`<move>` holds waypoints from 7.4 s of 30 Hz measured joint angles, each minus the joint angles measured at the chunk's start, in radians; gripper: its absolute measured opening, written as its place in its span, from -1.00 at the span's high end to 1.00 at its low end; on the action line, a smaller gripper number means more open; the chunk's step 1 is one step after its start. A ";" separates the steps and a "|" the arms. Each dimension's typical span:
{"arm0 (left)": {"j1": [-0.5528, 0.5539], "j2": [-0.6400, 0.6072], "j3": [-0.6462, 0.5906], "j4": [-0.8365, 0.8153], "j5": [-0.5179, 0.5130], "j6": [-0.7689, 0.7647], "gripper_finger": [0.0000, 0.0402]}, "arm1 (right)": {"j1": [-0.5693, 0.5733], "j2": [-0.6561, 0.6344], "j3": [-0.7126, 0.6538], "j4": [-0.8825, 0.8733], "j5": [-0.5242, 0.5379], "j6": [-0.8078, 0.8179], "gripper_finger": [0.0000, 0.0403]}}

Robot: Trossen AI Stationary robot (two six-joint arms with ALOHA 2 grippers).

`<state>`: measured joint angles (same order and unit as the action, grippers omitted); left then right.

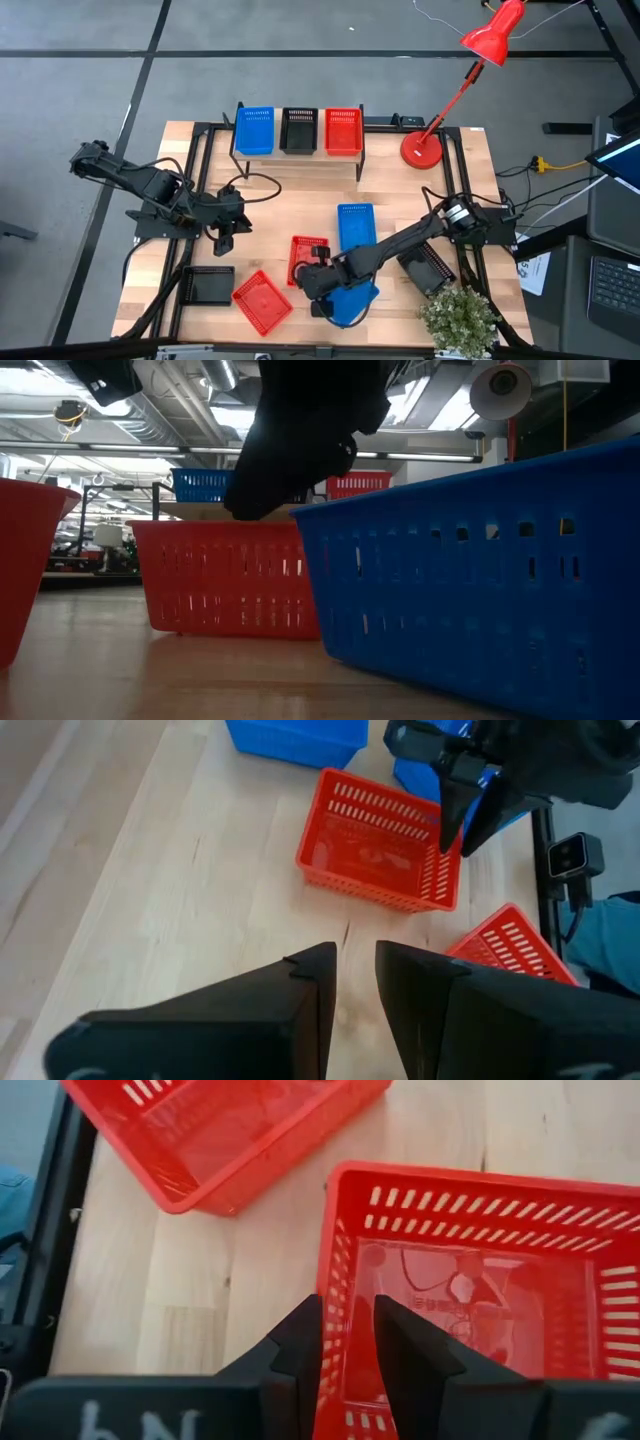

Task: Stack baskets on shelf by color
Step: Stack the right red bin on top of the red bin on the shelf, then move the top blue bin to the center of the table, then stack the red bin on top of the red bins on the shelf

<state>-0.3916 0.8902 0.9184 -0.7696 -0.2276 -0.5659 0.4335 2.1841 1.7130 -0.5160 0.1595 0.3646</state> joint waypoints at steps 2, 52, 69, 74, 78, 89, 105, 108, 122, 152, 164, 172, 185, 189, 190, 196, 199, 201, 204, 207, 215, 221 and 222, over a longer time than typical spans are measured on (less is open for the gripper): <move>0.000 0.000 0.000 0.000 0.000 0.000 0.67 | 0.000 0.013 0.000 -0.001 -0.016 0.002 0.54; 0.001 0.000 0.000 0.002 -0.290 0.134 0.67 | -0.809 -0.462 0.084 -0.476 0.071 -0.638 1.00; 0.002 0.000 0.000 0.001 -0.316 0.132 0.67 | -0.772 -0.467 0.084 -0.467 -0.052 -0.714 1.00; 0.001 0.000 0.000 0.001 -0.318 0.131 0.67 | -0.775 -0.467 0.084 -0.504 -0.054 -0.698 1.00; 0.002 0.000 0.000 0.001 -0.319 0.131 0.67 | -0.774 -0.467 0.084 -0.518 -0.110 -0.698 1.00; 0.001 0.000 0.000 0.001 -0.319 0.131 0.67 | -0.787 -0.464 0.037 -0.499 -0.109 -0.715 1.00; 0.001 0.000 0.000 0.001 -0.319 0.131 0.67 | -0.791 -0.463 0.015 -0.454 -0.108 -0.752 0.95; 0.002 0.000 0.000 0.001 -0.319 0.131 0.67 | -0.791 -0.463 0.015 -0.454 -0.108 -0.764 0.86; 0.001 0.000 0.000 0.001 -0.319 0.131 0.67 | -0.789 -0.463 0.076 -0.454 -0.108 -0.748 0.49; 0.001 0.000 0.000 0.009 -0.307 0.131 0.67 | -0.290 -0.462 -0.326 -0.495 -0.325 -0.278 0.51; 0.001 0.000 0.000 0.063 -0.305 0.131 0.67 | -0.366 -0.353 -0.464 -0.206 -0.101 -0.225 0.55; 0.000 0.000 0.000 0.068 -0.306 0.131 0.67 | -0.378 -0.227 -0.361 0.248 -0.176 -0.378 0.59; 0.000 0.002 0.000 0.066 -0.273 0.123 0.67 | -0.258 -0.323 -0.203 -0.141 -0.189 -0.290 0.60; -0.003 0.034 0.000 0.079 -0.199 0.090 0.67 | -0.200 -0.322 -0.226 -0.158 -0.187 -0.237 0.60; -0.009 0.044 0.000 0.093 -0.173 0.058 0.67 | -0.186 -0.320 -0.231 -0.165 -0.180 -0.217 0.60; -0.118 0.195 0.000 0.220 -0.004 -0.090 0.70 | -0.105 -0.320 -0.233 -0.188 0.136 -0.027 0.60; -0.202 0.311 0.007 0.365 0.041 -0.149 0.74 | -0.076 -0.321 -0.233 -0.253 0.321 0.122 0.60; -0.260 0.385 0.037 0.402 0.046 -0.199 0.75 | -0.066 -0.326 -0.233 -0.360 0.378 0.223 0.60; -0.328 0.489 0.101 0.406 0.034 -0.278 0.76 | -0.061 -0.359 -0.233 -0.564 0.393 0.399 0.60; -0.379 0.580 0.164 0.404 0.000 -0.340 0.76 | -0.063 -0.401 -0.233 -0.766 0.405 0.547 0.60; -0.421 0.802 0.326 0.421 -0.018 -0.348 0.73 | -0.044 -0.550 -0.233 -0.948 0.409 0.754 0.60; -0.403 0.901 0.405 0.389 -0.021 -0.386 0.68 | -0.006 -0.611 -0.233 -0.939 0.408 0.759 0.60; -0.402 0.907 0.409 0.377 -0.030 -0.411 0.68 | 0.000 -0.615 -0.233 -0.940 0.408 0.760 0.60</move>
<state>-0.7935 1.7972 1.3273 -0.3930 -0.2579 -0.9768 0.4338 1.5689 1.4805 -1.4557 0.5674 1.1244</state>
